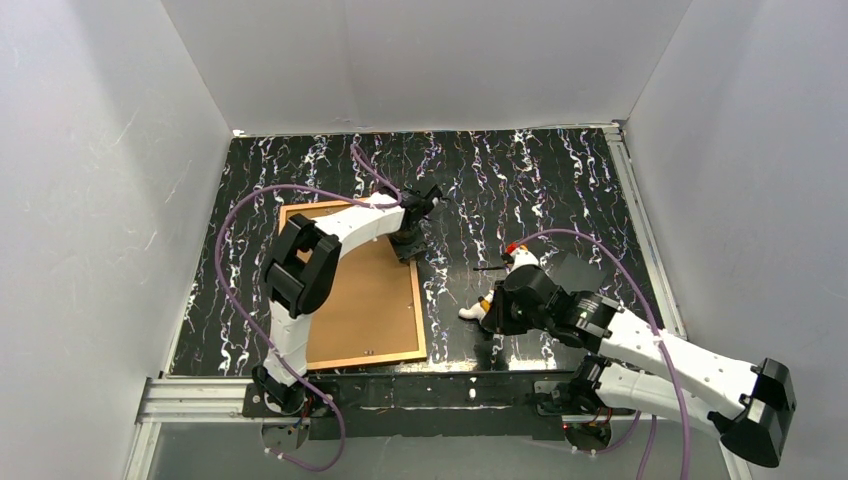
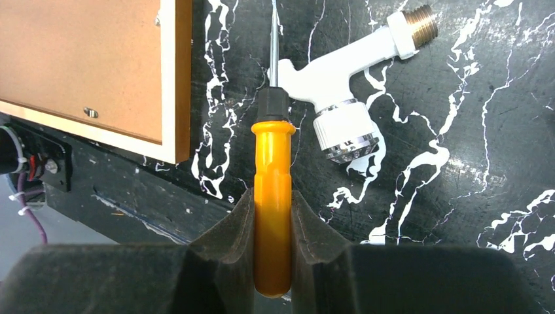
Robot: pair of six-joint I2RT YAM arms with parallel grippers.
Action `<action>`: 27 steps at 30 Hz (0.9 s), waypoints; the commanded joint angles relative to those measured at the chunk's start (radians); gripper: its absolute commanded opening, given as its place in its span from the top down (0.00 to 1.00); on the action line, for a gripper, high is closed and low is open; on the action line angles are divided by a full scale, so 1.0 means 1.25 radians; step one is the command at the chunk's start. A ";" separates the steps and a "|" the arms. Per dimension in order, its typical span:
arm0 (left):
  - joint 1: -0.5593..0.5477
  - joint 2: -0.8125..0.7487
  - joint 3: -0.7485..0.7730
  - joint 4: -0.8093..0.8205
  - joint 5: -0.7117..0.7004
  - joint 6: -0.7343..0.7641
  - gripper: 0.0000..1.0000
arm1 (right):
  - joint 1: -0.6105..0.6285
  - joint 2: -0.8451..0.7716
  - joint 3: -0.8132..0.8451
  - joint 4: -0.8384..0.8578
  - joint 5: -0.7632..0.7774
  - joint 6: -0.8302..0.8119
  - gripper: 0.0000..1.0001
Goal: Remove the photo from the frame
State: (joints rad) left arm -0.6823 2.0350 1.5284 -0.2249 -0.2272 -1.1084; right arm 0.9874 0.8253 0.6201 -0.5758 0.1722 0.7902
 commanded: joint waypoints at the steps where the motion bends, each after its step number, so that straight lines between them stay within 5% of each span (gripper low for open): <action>1: 0.033 -0.030 -0.058 0.047 0.140 0.026 0.70 | -0.005 0.043 0.051 0.021 -0.003 0.001 0.99; 5: 0.059 -0.149 -0.158 0.117 0.246 0.112 0.47 | -0.005 0.103 0.078 0.029 -0.007 -0.010 0.99; 10: 0.103 -0.376 -0.284 0.101 0.345 0.275 0.32 | 0.003 0.203 0.116 0.058 -0.045 -0.022 0.99; 17: 0.157 -0.671 -0.488 -0.084 0.327 0.445 0.33 | 0.109 0.318 0.196 0.090 0.011 -0.004 0.99; 27: 0.163 -0.893 -0.717 -0.073 0.444 0.360 0.42 | 0.212 0.478 0.315 0.078 0.028 0.056 0.99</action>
State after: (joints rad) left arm -0.4824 0.9882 0.6922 -0.2390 0.2455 -0.6167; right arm 1.2018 1.3857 0.9443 -0.4728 0.1738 0.8127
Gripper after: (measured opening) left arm 0.610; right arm 0.241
